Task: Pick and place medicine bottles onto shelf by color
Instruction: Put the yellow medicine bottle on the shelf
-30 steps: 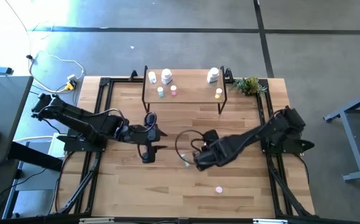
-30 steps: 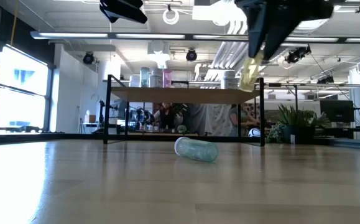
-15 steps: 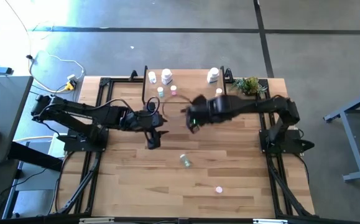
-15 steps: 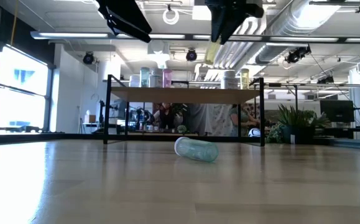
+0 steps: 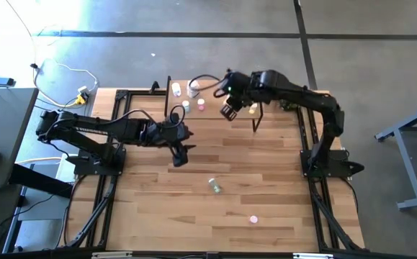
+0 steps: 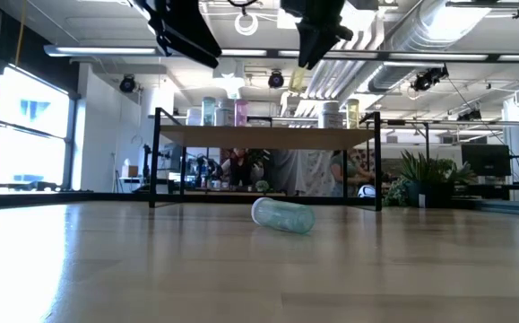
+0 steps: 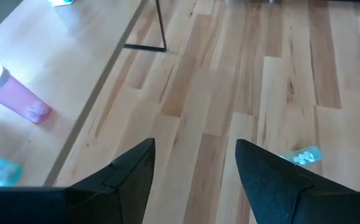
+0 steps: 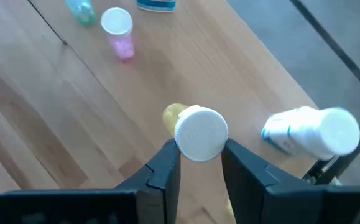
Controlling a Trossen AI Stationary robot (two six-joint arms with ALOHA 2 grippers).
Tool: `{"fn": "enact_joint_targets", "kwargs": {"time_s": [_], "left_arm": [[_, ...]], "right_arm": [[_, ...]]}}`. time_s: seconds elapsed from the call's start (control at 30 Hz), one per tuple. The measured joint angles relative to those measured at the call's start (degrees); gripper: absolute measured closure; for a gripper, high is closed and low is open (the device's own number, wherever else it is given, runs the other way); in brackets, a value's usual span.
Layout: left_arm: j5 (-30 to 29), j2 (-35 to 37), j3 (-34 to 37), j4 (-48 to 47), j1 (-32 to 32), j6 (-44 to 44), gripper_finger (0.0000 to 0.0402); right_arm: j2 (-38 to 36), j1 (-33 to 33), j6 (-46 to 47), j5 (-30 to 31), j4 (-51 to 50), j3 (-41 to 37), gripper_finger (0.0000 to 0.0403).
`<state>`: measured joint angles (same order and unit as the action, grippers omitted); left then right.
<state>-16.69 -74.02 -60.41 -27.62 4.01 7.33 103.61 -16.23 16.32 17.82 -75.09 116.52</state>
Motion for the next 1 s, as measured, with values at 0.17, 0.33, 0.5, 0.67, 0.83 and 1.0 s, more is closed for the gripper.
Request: {"fn": "enact_joint_targets", "kwargs": {"time_s": [0.17, 0.33, 0.5, 0.67, 0.83, 1.0], "left_arm": [[0.00, 0.00, 0.01, 0.02, 1.33, 0.02, 0.0188], [0.00, 0.00, -0.01, 0.55, 2.62, 0.00, 0.0188], [0.00, 0.00, -0.01, 0.87, 3.83, 0.00, 0.0188], [0.00, 0.00, -0.01, 0.90, 4.68, 0.03, 0.0188], [-0.01, 0.00, -0.01, 0.90, 5.02, 0.00, 0.0188], [-0.31, 0.00, -0.01, 0.88, 5.02, 0.02, 0.0188]], "right_arm": [[0.81, -4.56, -7.95, -5.16, 0.66, -0.07, 0.0309], [1.93, -7.56, -14.60, -7.60, 0.40, -0.07, 0.0309], [3.83, -9.32, -19.60, -8.04, -0.15, -0.07, 0.0310], [6.23, -10.05, -25.60, -9.43, -1.06, -0.12, 0.0310], [7.67, -10.05, -28.20, -8.61, -1.29, -0.12, 0.0310], [7.68, -10.05, -26.78, -8.39, -1.09, -0.12, 0.0309]]}}
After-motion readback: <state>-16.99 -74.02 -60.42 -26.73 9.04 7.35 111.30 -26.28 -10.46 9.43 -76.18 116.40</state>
